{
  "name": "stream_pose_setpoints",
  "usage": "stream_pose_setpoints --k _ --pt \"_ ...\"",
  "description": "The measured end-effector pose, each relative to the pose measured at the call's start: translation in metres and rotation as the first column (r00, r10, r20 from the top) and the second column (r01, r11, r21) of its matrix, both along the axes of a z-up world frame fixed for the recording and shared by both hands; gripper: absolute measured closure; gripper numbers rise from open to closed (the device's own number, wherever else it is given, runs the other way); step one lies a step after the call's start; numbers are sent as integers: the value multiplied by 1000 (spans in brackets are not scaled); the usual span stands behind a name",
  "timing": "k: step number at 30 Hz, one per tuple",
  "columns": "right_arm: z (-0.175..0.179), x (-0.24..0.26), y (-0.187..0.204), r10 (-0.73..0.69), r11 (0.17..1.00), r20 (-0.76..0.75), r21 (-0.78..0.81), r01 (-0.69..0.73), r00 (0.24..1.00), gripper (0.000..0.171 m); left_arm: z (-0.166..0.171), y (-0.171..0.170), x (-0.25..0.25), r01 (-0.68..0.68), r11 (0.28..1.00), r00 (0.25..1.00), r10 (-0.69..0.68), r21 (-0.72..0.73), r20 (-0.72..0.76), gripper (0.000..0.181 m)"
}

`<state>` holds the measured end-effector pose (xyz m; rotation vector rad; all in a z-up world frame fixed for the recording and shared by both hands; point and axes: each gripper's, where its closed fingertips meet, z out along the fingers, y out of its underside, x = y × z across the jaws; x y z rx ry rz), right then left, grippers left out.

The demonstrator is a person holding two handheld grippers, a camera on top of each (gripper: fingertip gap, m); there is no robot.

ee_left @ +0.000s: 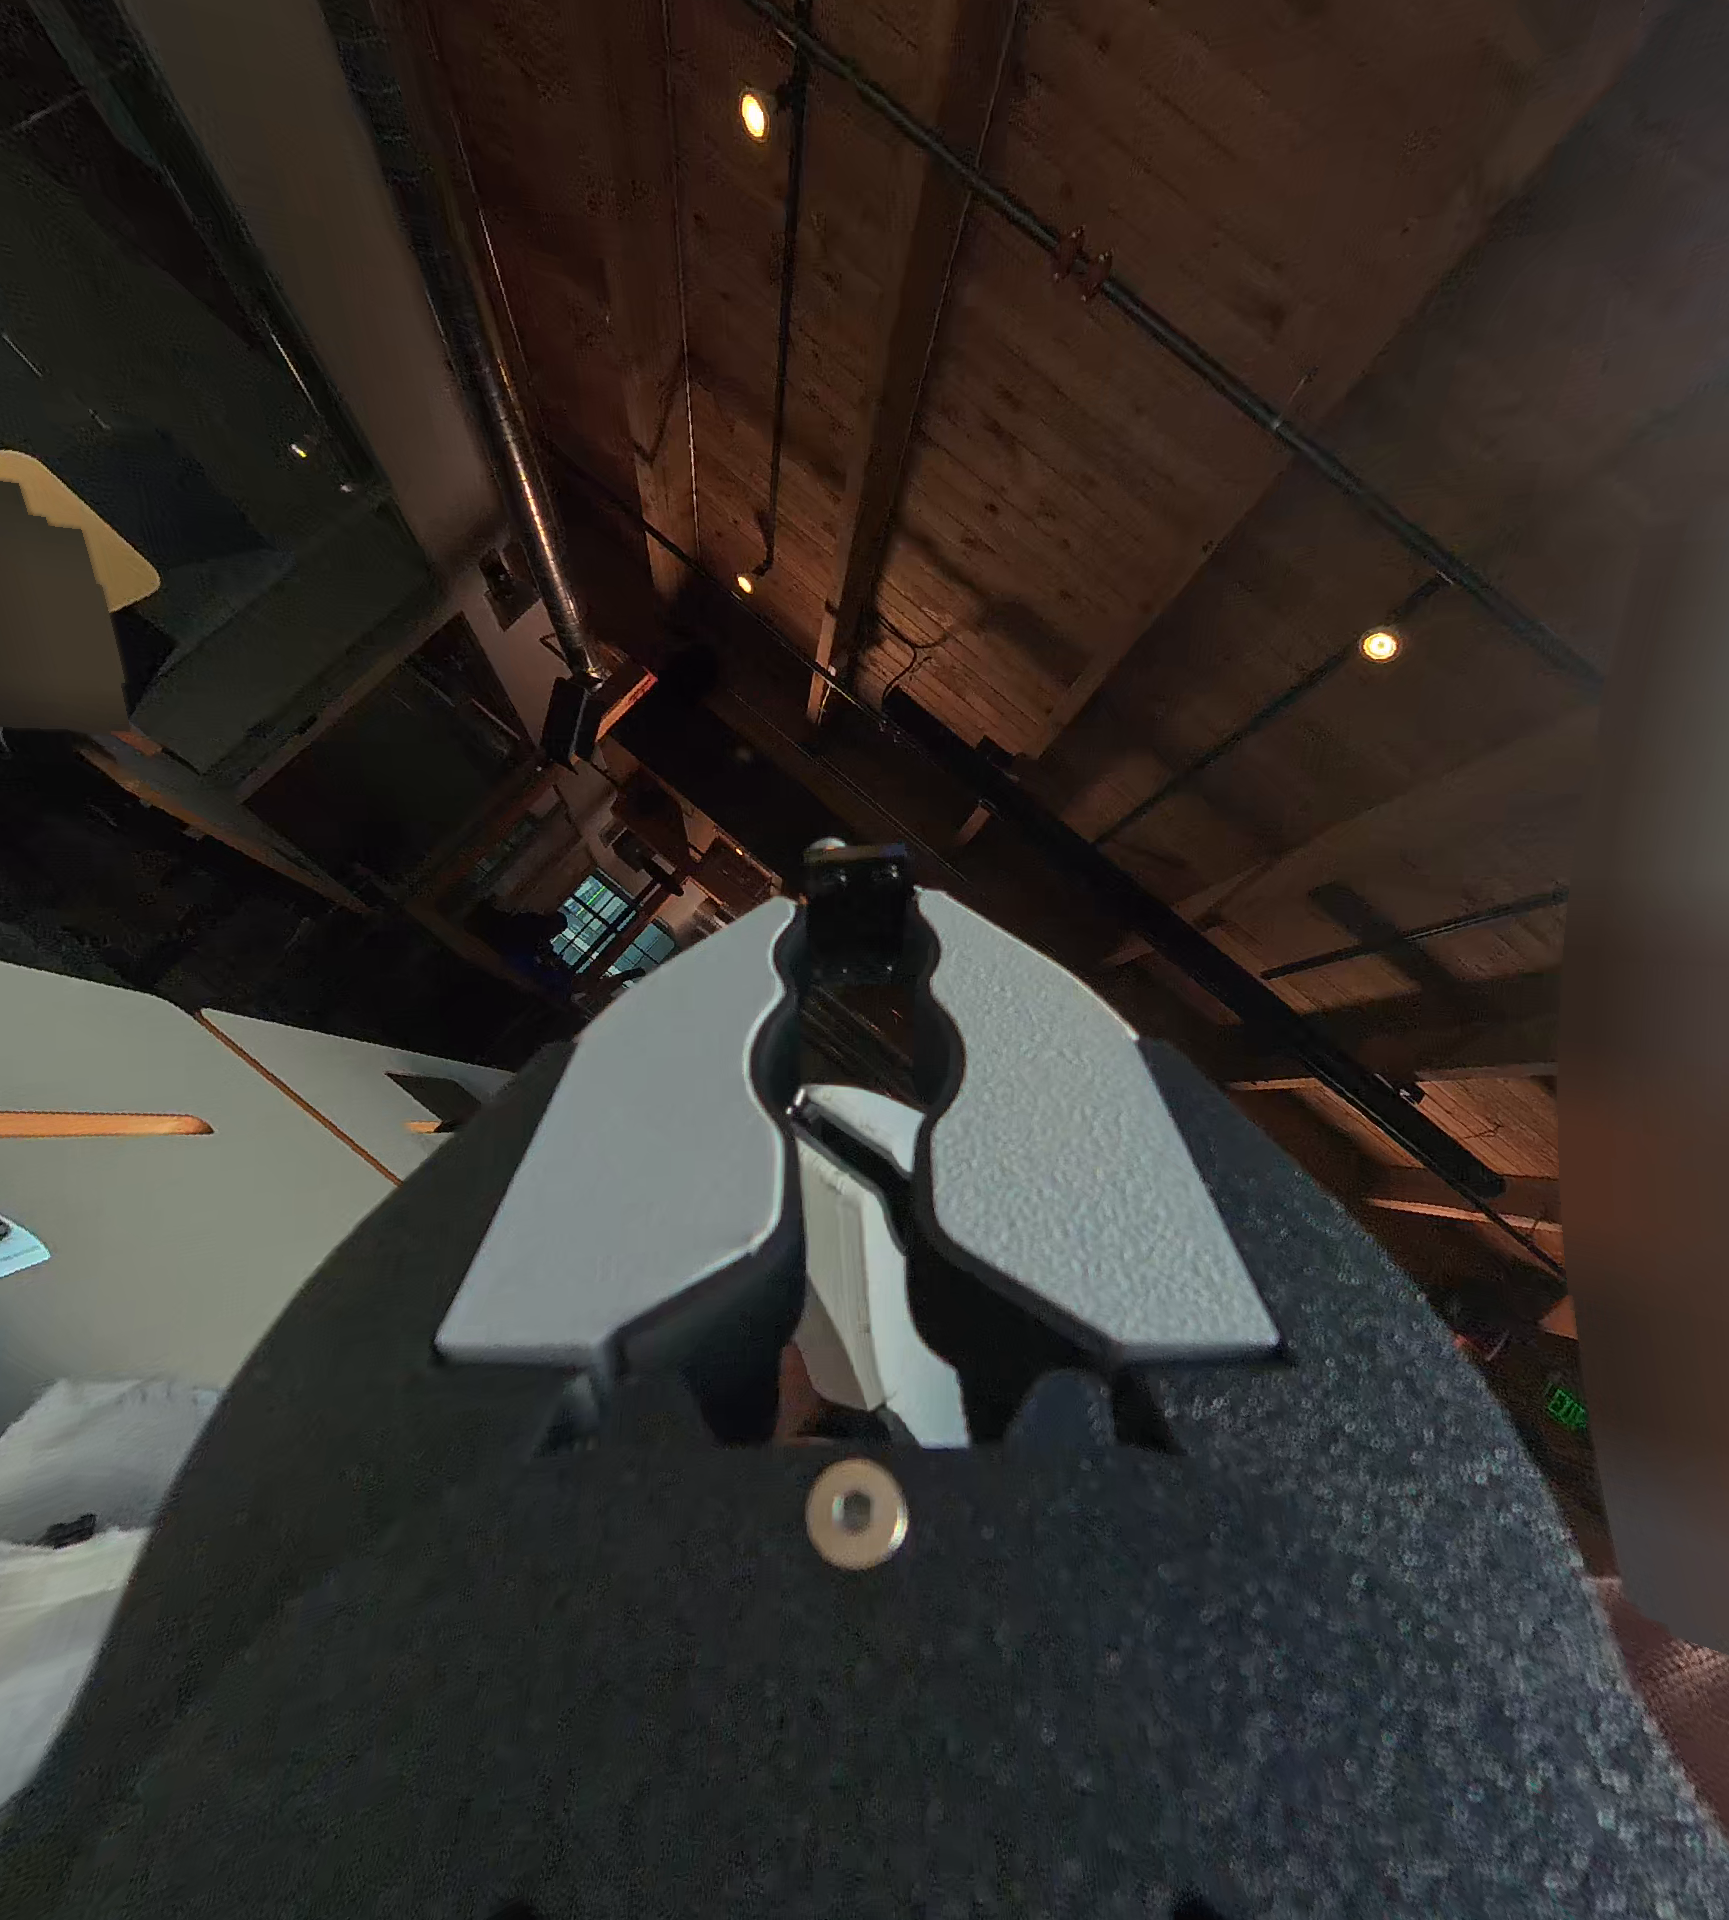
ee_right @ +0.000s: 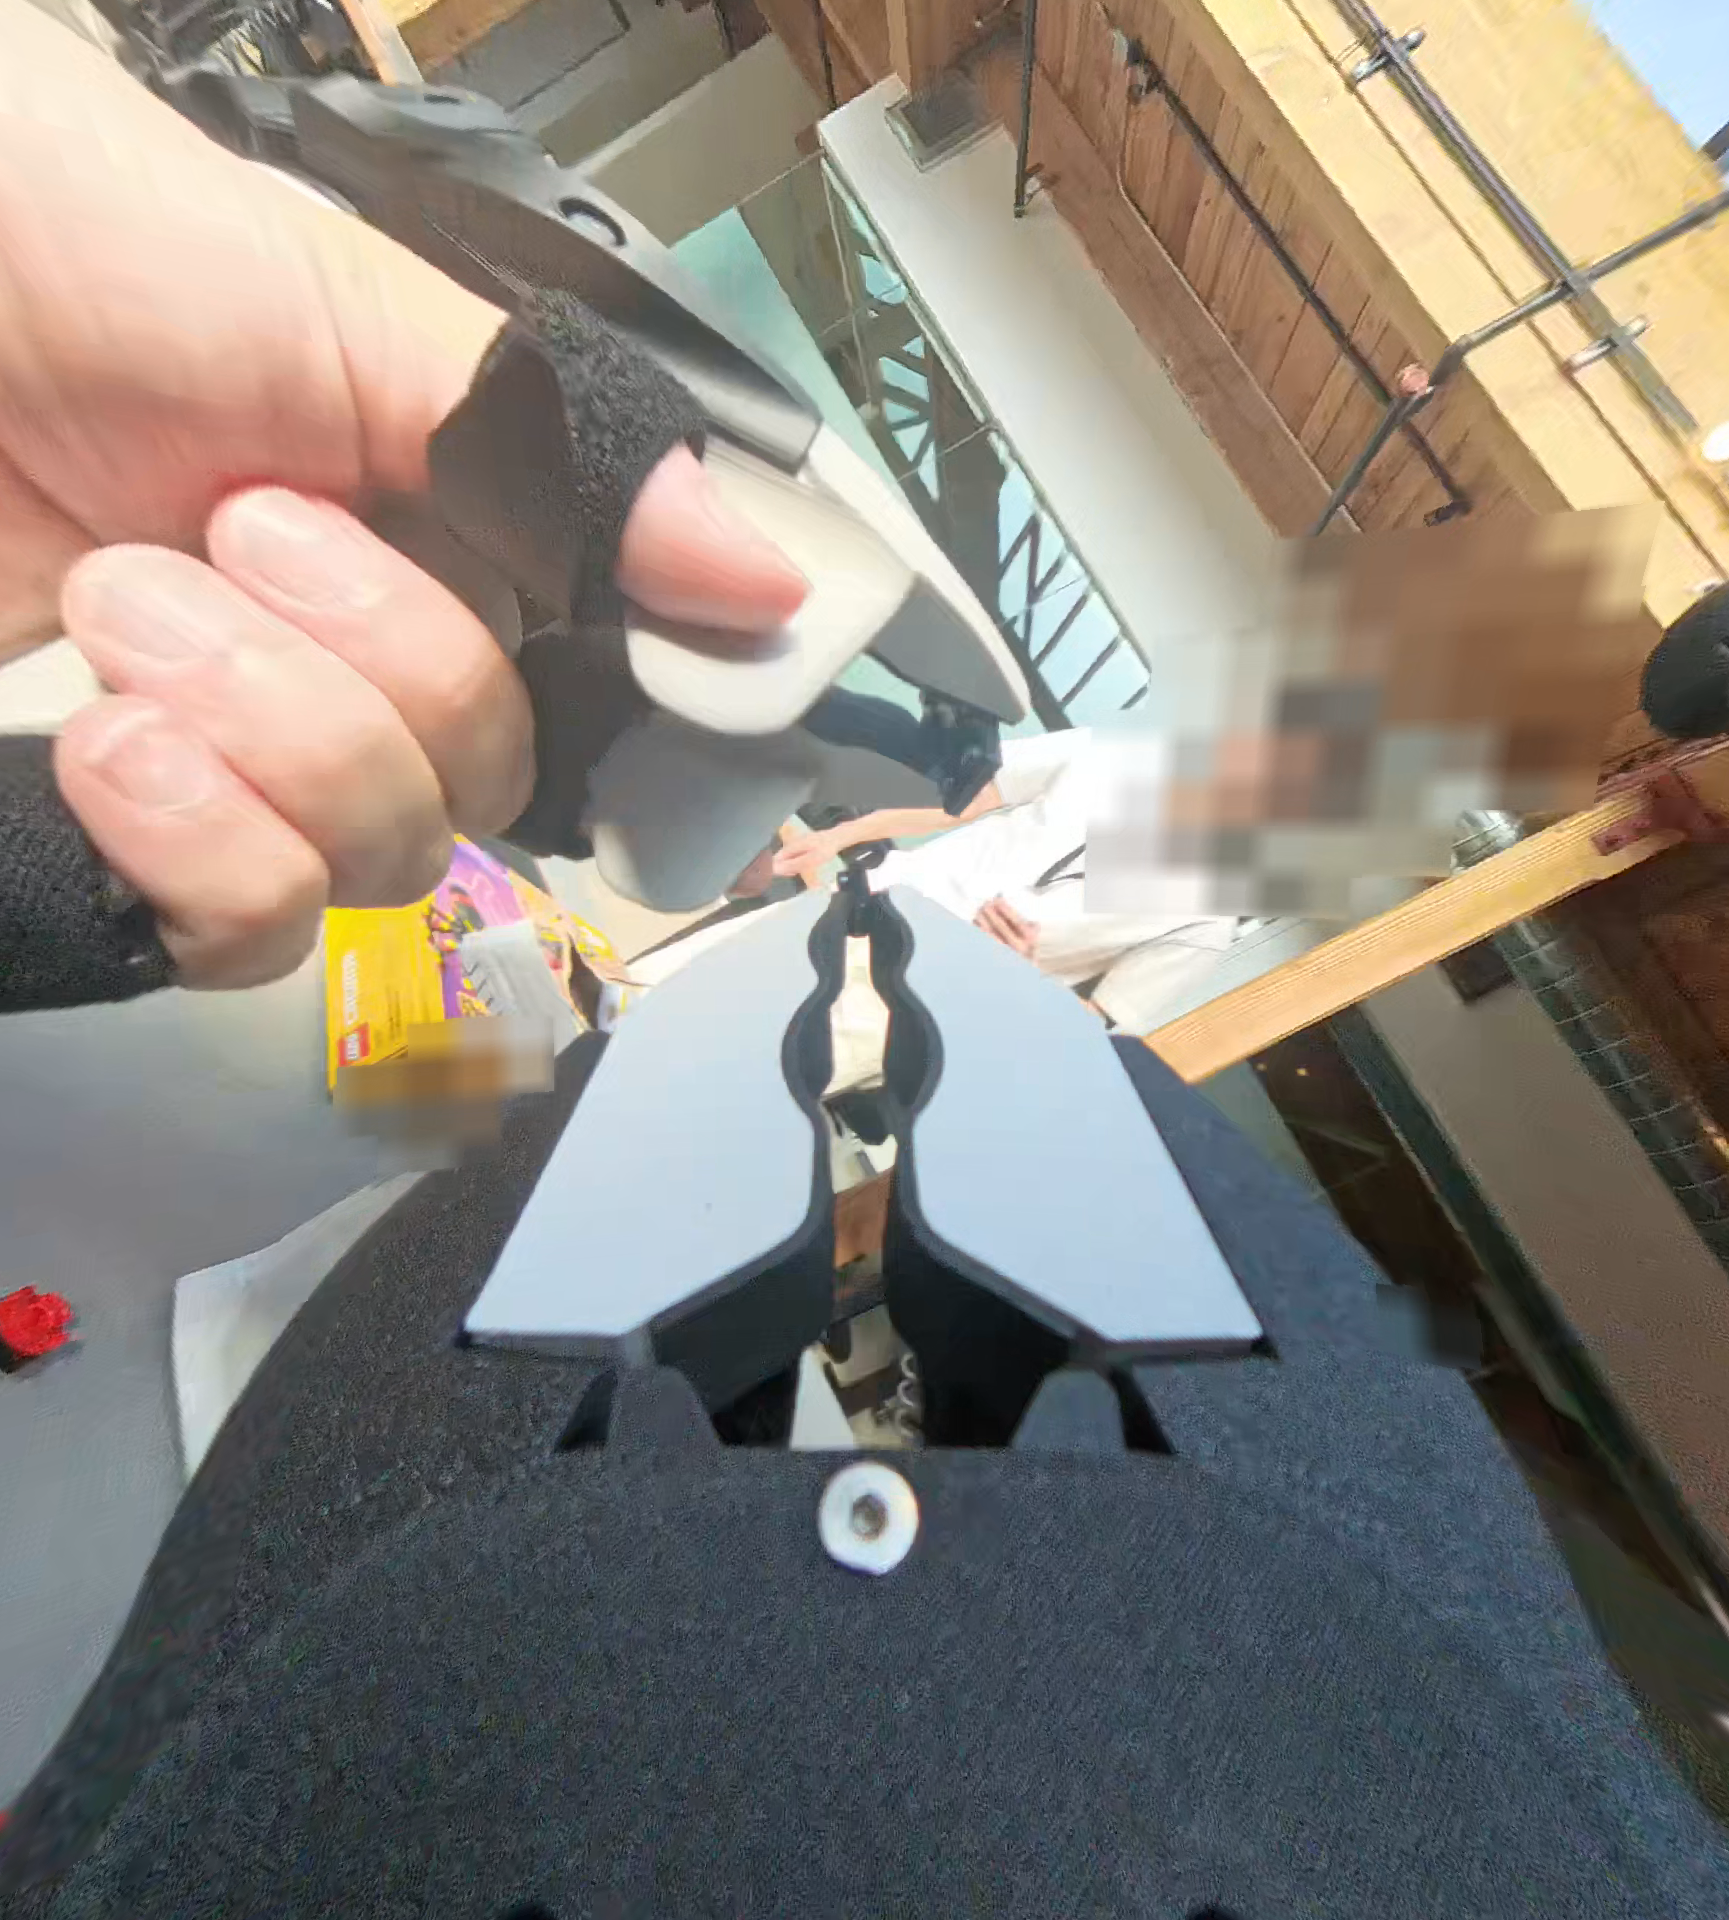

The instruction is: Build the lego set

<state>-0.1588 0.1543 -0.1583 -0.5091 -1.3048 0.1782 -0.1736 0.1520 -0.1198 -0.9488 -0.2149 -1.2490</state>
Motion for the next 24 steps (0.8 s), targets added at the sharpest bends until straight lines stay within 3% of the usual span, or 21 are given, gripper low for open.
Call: stream_pose_setpoints --k 2,5,7,11,14,18,22,24 --pt "-20 3 40 27 961 145 -277 14 989 167 3 1 -10 -16 1000 1000 16 7 -15 165" --pt "-75 15 72 174 782 393 -613 116 903 167 1 7 -18 -53 999 990 53 6 -130 165" --pt "-103 18 80 177 779 485 -601 179 856 167 -5 13 -20 -100 995 968 98 1 -231 165" --pt "-148 20 86 163 747 644 -576 332 748 146 -13 19 -22 -119 993 938 111 -3 -328 165" --pt "-137 19 92 145 738 593 -598 312 792 145 -15 20 -18 -153 988 876 152 36 -457 165" --pt "-84 17 93 112 723 389 -663 193 915 148 -14 16 -6 -207 966 693 258 157 -673 165" --pt "-5 18 43 281 593 47 -794 -135 959 151 -14 8 15 -227 905 337 420 360 -843 165" --pt "19 23 22 321 585 -33 -779 -226 946 154 -13 3 25 -203 871 198 485 448 -852 165"
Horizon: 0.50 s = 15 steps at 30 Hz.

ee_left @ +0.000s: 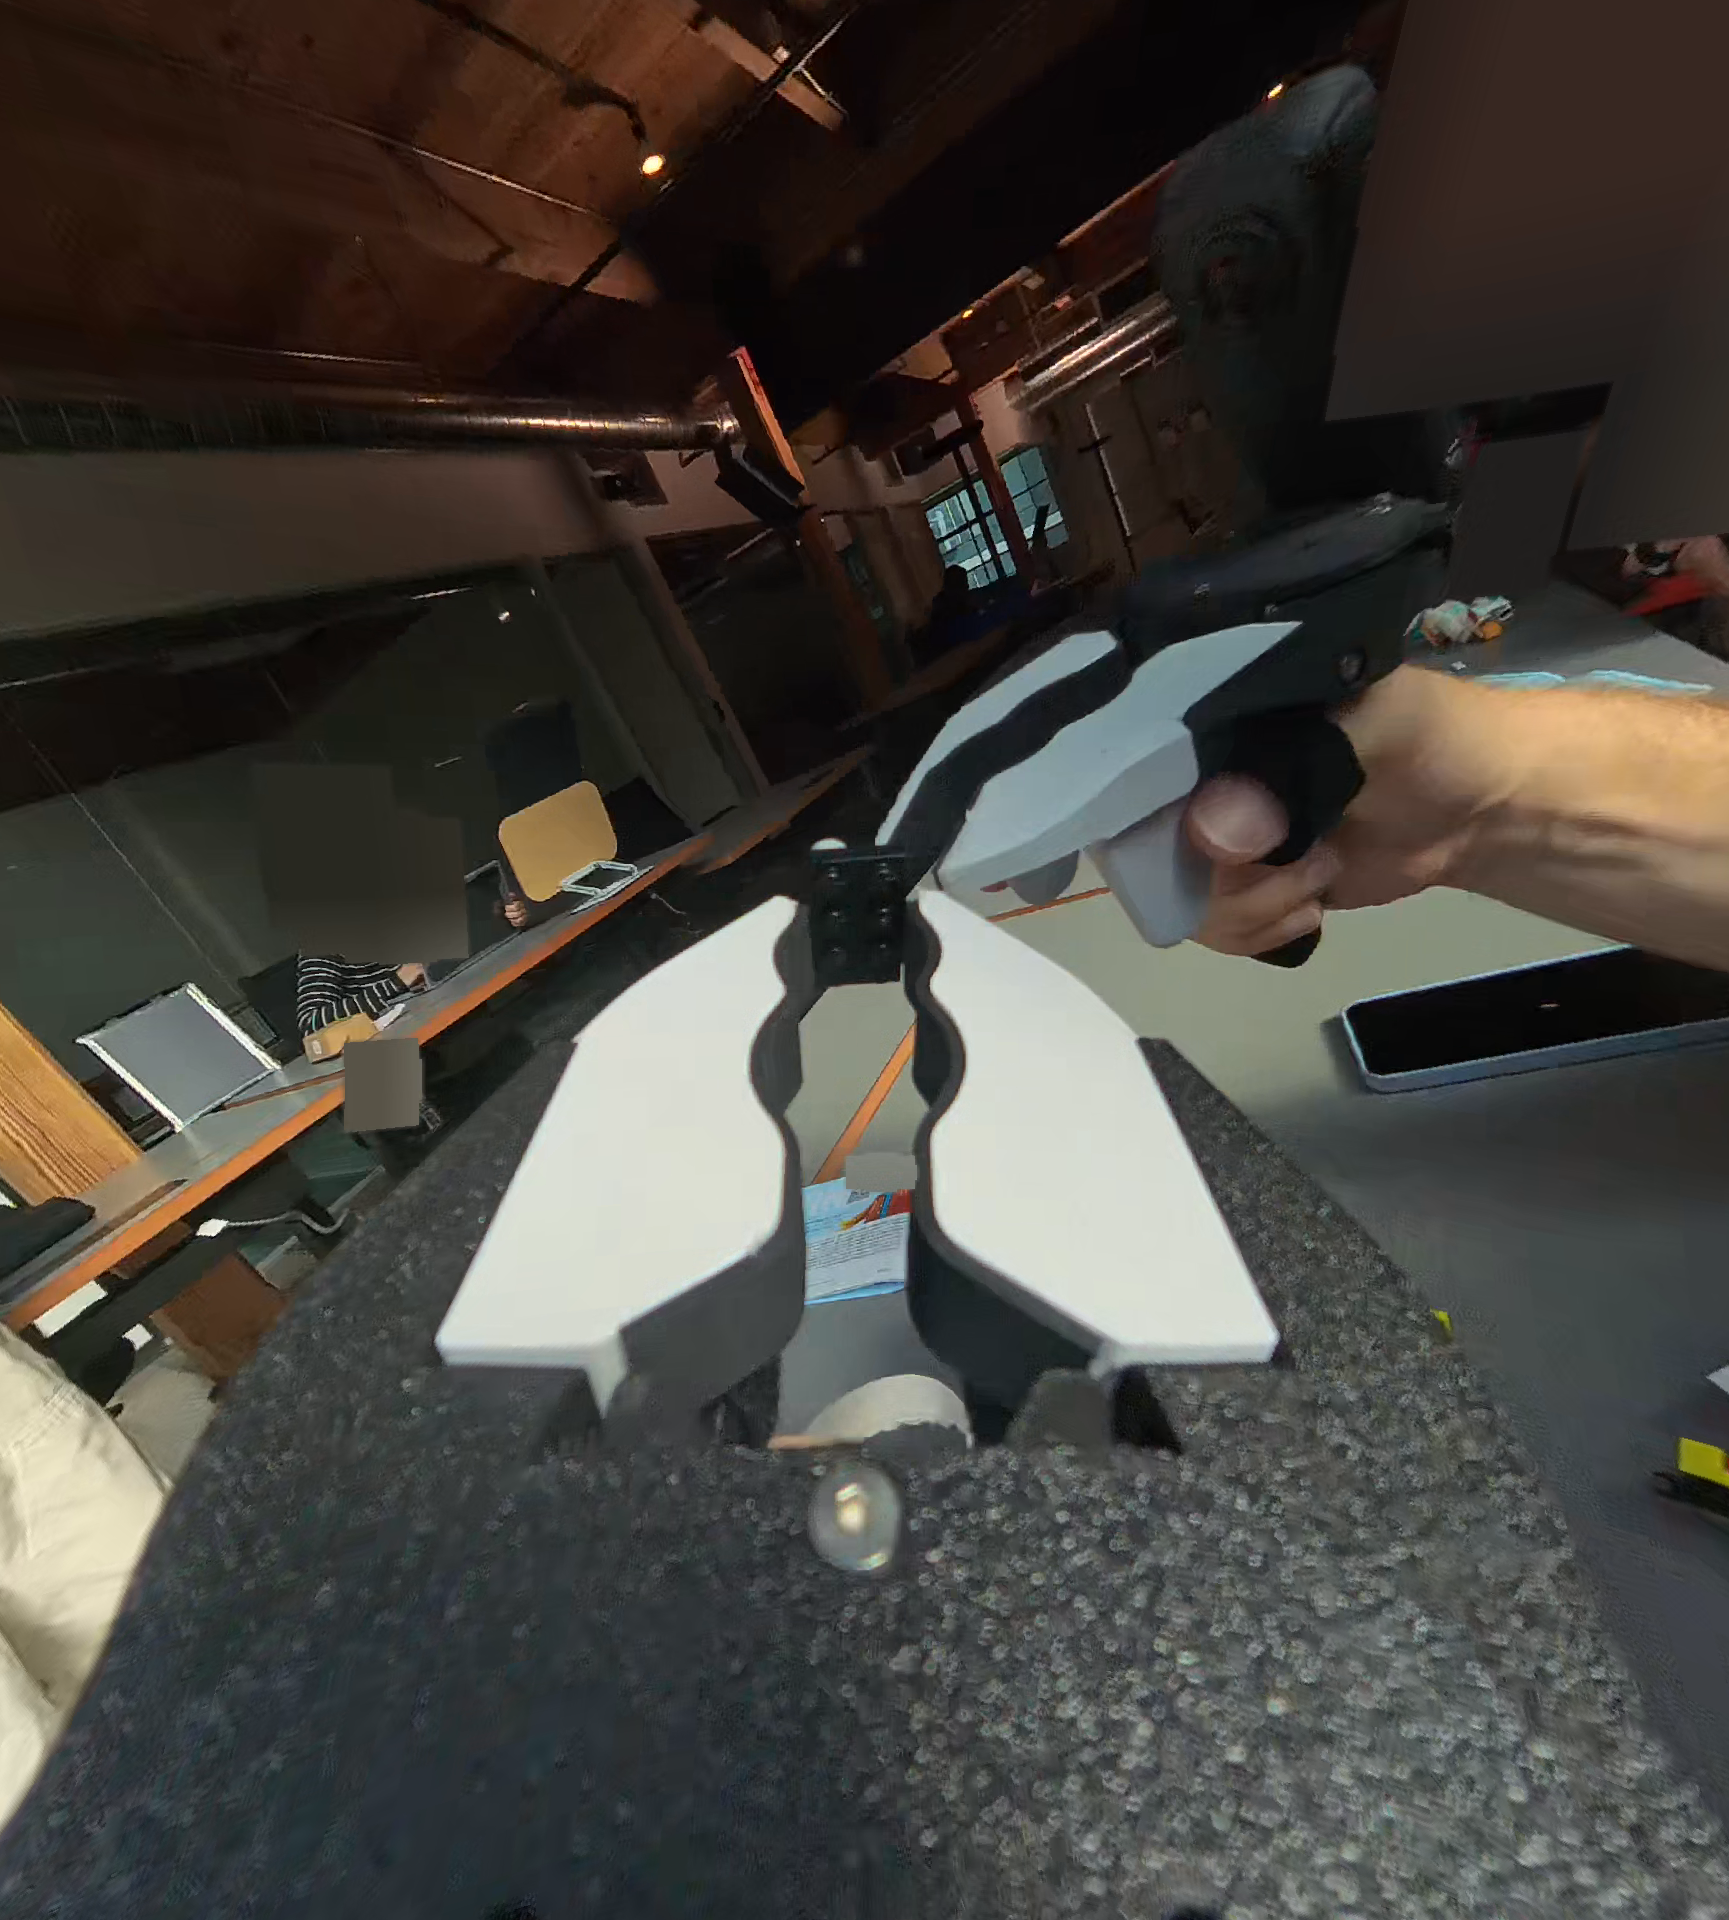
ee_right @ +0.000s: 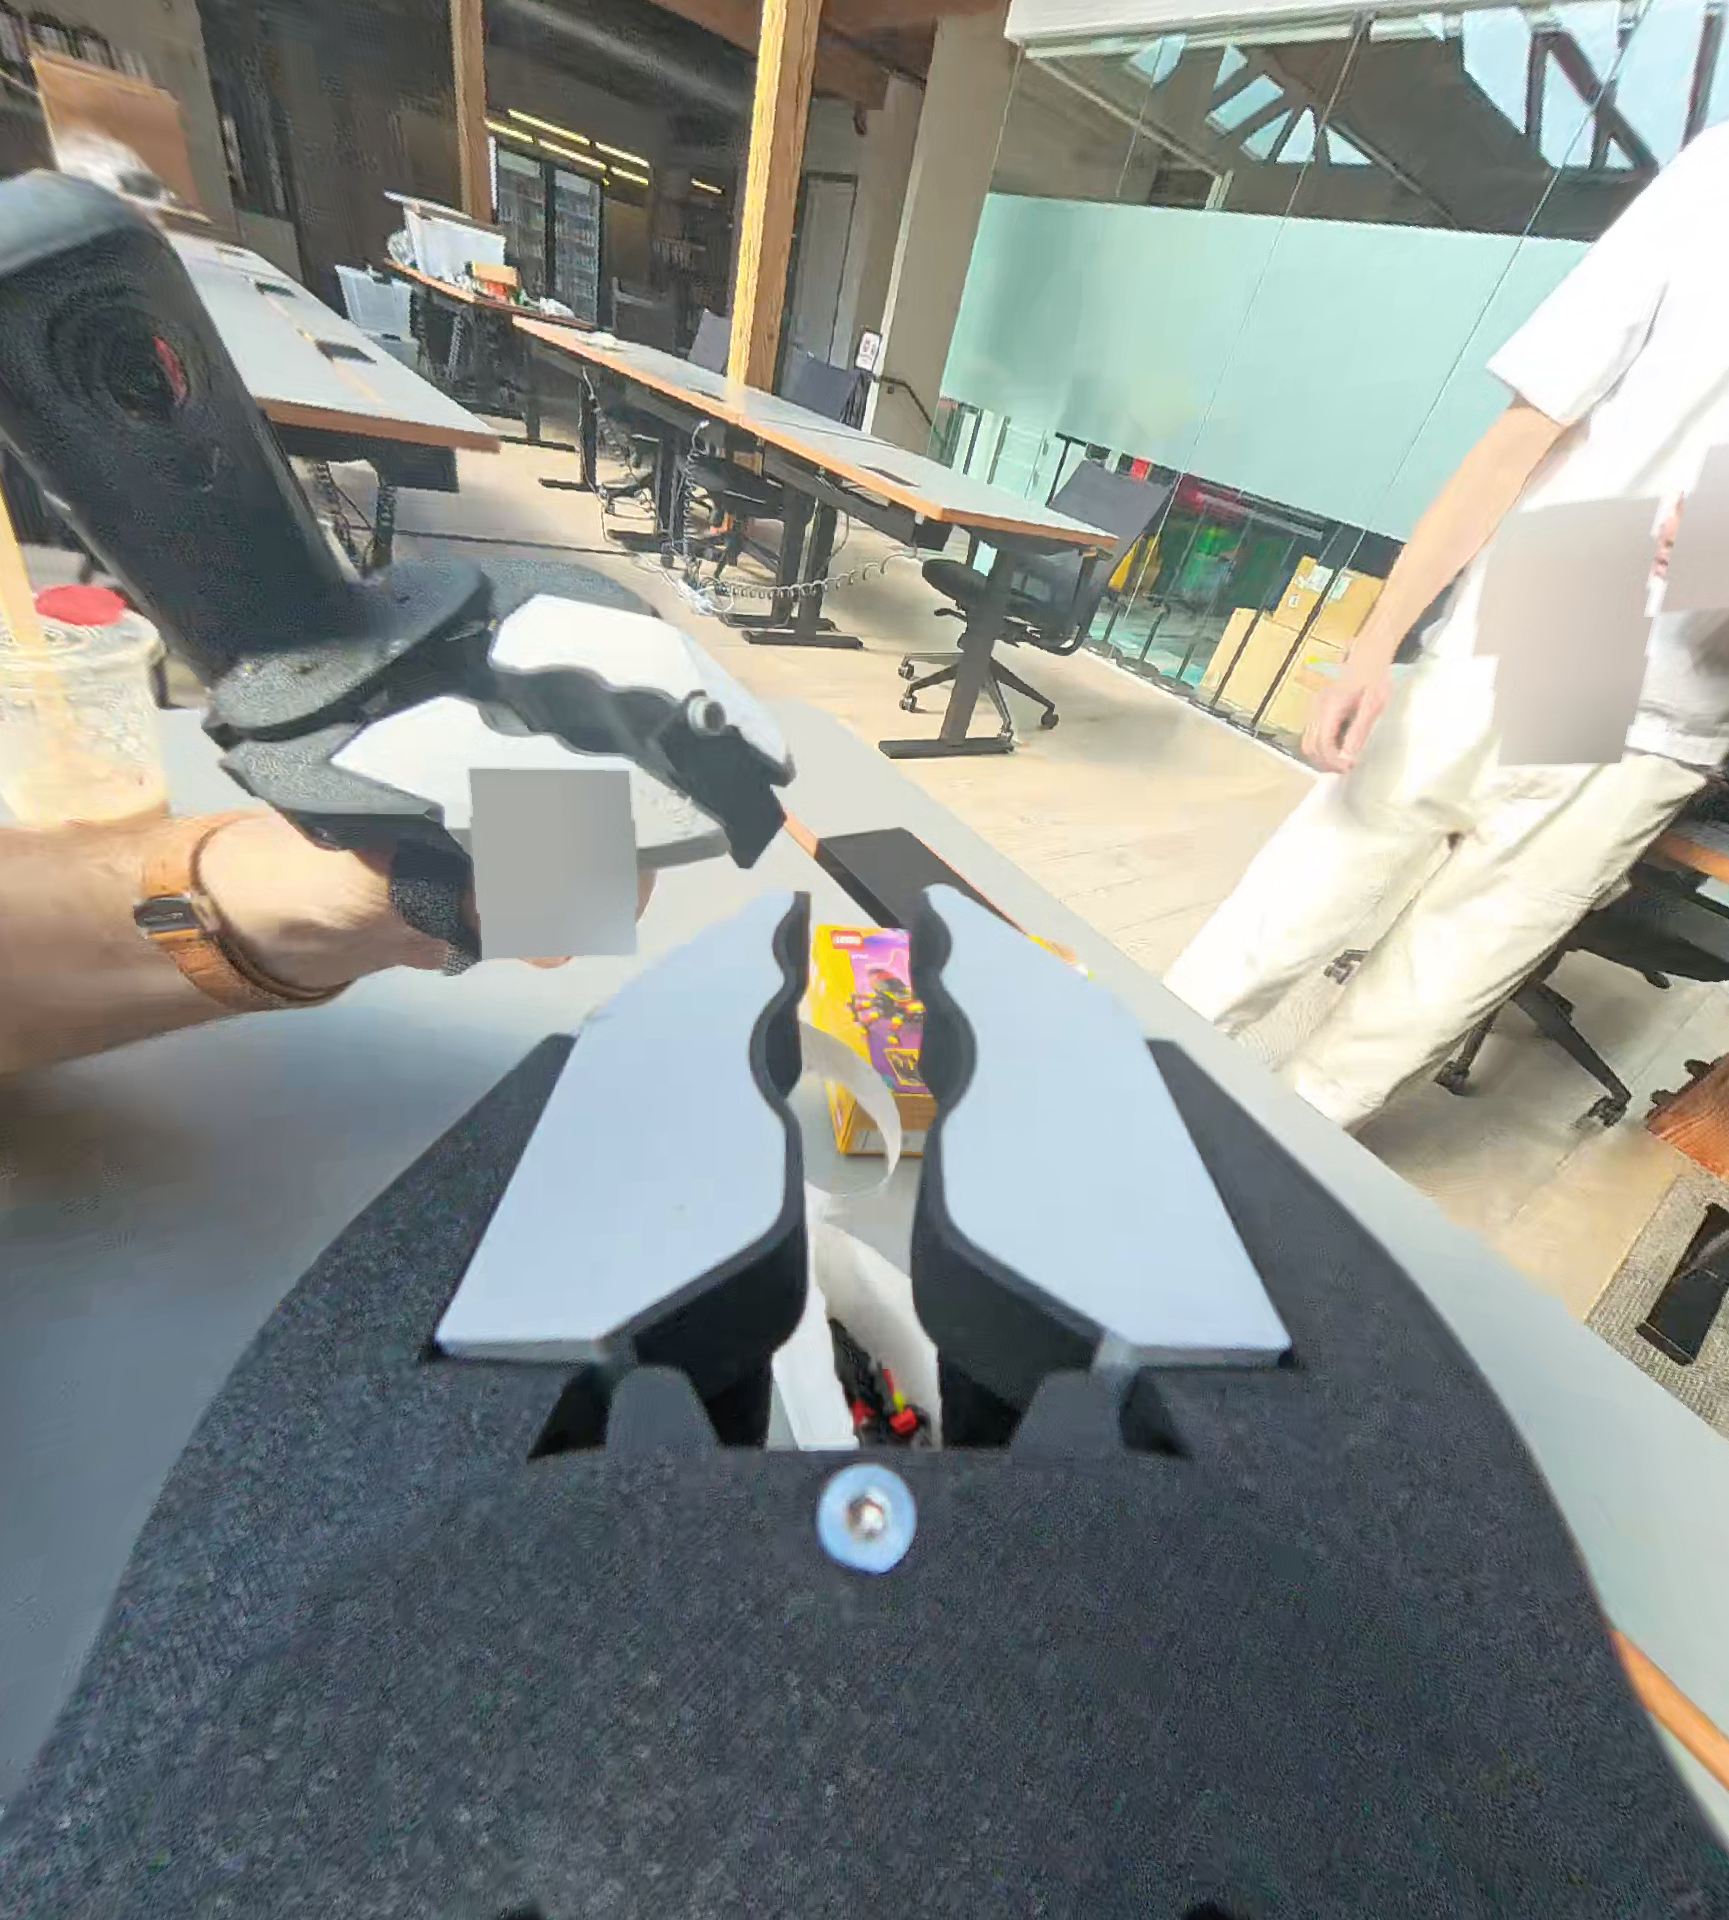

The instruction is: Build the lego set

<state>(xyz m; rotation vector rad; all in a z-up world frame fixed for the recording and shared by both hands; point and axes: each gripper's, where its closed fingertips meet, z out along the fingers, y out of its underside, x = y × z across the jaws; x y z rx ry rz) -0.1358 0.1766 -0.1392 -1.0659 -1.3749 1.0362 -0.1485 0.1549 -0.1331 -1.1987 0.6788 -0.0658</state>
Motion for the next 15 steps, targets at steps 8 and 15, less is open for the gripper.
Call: stream_pose_setpoints --k 8,15 --pt "20 4 -50 24 956 -42 294 -10 999 171 6 -28 35 36 970 943 47 240 -329 165" --pt "20 31 -87 338 897 -16 309 -317 941 152 9 -63 43 474 878 872 -479 -70 -98 165"
